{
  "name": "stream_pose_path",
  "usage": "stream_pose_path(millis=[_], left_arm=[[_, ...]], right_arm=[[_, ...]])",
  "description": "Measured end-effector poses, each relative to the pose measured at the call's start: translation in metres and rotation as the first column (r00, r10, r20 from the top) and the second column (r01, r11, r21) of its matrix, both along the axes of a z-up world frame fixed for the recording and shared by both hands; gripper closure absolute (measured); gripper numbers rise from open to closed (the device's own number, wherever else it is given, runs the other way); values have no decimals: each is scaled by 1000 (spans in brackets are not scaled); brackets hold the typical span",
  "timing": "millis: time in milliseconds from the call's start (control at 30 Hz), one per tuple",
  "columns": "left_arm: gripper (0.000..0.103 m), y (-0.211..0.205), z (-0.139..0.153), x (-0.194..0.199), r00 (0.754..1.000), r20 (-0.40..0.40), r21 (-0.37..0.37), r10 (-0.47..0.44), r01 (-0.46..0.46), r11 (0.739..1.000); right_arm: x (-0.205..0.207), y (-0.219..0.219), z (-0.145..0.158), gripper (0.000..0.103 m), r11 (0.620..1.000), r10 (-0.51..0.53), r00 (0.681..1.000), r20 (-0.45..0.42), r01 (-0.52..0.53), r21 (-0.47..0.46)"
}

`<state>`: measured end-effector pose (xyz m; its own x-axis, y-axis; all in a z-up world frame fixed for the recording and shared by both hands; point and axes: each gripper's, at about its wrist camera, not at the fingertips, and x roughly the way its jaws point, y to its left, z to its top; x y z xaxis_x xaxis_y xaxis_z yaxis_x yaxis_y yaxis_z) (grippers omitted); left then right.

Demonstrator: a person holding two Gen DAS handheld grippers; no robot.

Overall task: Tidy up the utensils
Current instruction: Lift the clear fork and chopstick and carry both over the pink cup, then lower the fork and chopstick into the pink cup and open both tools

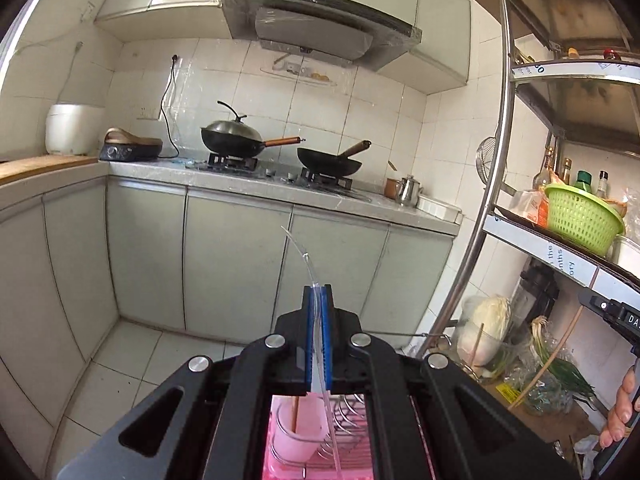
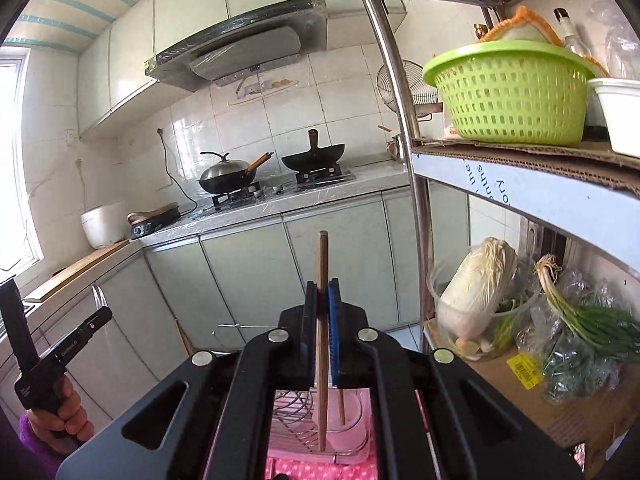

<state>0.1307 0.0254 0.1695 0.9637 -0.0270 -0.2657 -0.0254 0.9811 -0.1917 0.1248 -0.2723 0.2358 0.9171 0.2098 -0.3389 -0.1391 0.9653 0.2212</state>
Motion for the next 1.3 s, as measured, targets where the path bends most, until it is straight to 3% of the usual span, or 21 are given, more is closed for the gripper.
stream_pose_path(millis=[167,367,700,833,1300], left_arm=[[100,1,1,22,997,55,52,58,-60,997],[100,0,-19,47,989,85,91,123,-131,987],[100,-2,-69,66,990,92,103,104,-114,988],[100,-6,-89,66,995,62,115,82,-89,989],[100,0,-136,69,991,-131,34,-15,19,999]], right_arm=[[23,3,3,98,1000,-2,1000,1,2,-13],[44,7,-10,98,999,-14,1000,-8,13,-30],[71,13,-48,98,999,-11,995,-98,6,-50],[73,16,-65,98,998,-7,989,-148,-2,-59],[83,18,-106,98,999,24,956,-293,-34,-31]])
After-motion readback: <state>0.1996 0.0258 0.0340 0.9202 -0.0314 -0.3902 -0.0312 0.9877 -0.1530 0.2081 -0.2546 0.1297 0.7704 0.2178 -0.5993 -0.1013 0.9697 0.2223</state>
